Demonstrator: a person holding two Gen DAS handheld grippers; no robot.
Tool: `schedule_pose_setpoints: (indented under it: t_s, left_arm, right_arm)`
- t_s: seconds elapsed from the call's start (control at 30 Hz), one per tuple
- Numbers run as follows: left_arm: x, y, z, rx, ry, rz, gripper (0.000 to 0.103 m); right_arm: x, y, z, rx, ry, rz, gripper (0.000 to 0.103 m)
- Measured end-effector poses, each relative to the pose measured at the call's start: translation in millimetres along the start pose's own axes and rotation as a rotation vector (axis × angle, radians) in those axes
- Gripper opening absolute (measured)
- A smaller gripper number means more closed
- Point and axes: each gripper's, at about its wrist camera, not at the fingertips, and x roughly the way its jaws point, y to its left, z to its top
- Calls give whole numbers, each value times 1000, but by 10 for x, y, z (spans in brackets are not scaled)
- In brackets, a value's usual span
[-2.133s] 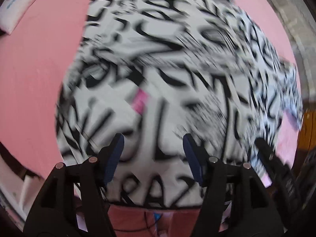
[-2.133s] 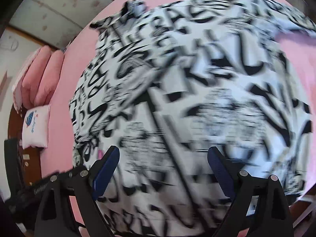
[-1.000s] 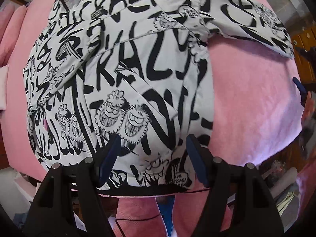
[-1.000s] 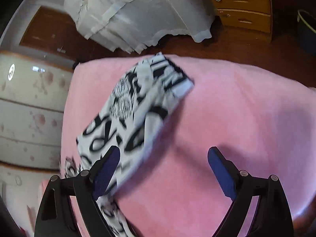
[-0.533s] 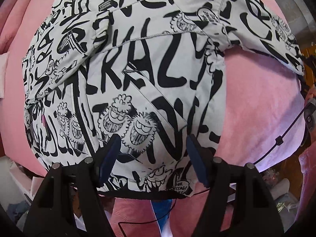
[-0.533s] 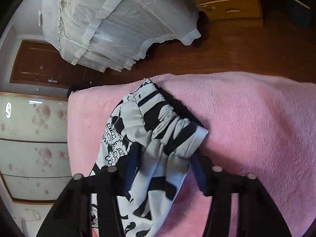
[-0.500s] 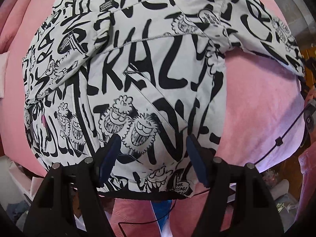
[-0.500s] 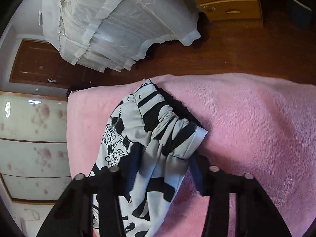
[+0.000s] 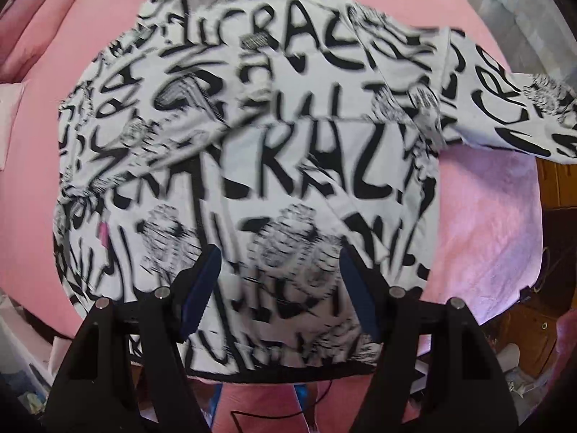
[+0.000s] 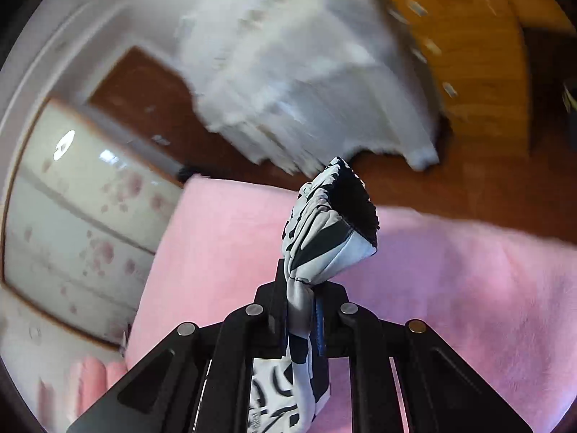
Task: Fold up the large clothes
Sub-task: 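Lift the held sleeve with the right tool and carry it across the body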
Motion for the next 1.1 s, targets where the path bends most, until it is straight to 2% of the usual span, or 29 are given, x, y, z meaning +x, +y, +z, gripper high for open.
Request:
schedule_pose_setpoints:
  t_s: [0.17,0.27,0.33,0.5,0.57,0.63,0.8,0.9,1.03,1.07,1.1]
  left_arm:
    - [-212,641,-14,-30,-75,-26,65]
    - [-297,1071,-29,-58,-99,-63,65]
    - [-325,1328,-50,-73,-101,-73,65]
    - [-322,1828,-107,-91,-83,-89,65]
    - [-323,1943,-125,-95,-90,-99,65]
    - [-311,2078,-131,-96,-91,-107,65]
    - [-230,2277,-93,-99,-75,-114,65]
    - [-200,2385,-26,-97,-85,-107,65]
    - [-164,2504,87,-107,-97,-112,65]
    - [-137,2529,126,-111,-98,-117,65]
    - [-105,2537,165,-111,-96,-122,65]
  right_arm:
    - [-407,1014,-294,-190,-45,103,11]
    - [-513,1570,-625,-294,-51,152,11]
    - [-510,1896,-912,-354,-45,177,11]
    - [-274,2506,-1769,-410,61,205,11]
    - [-123,2712,-2181,-462,98,197,11]
    - [105,2908,-2696,-557,153,149,11]
    - [757,3014,-3711,-758,300,9,11]
    - [1059,2836,-4125,-789,395,-41,11]
    - [1253,2607,-4433,-819,485,-63,15]
    - [1241,2582,-4473,-819,495,-58,24]
    - [1261,2543,-4468,-811,513,-48,41]
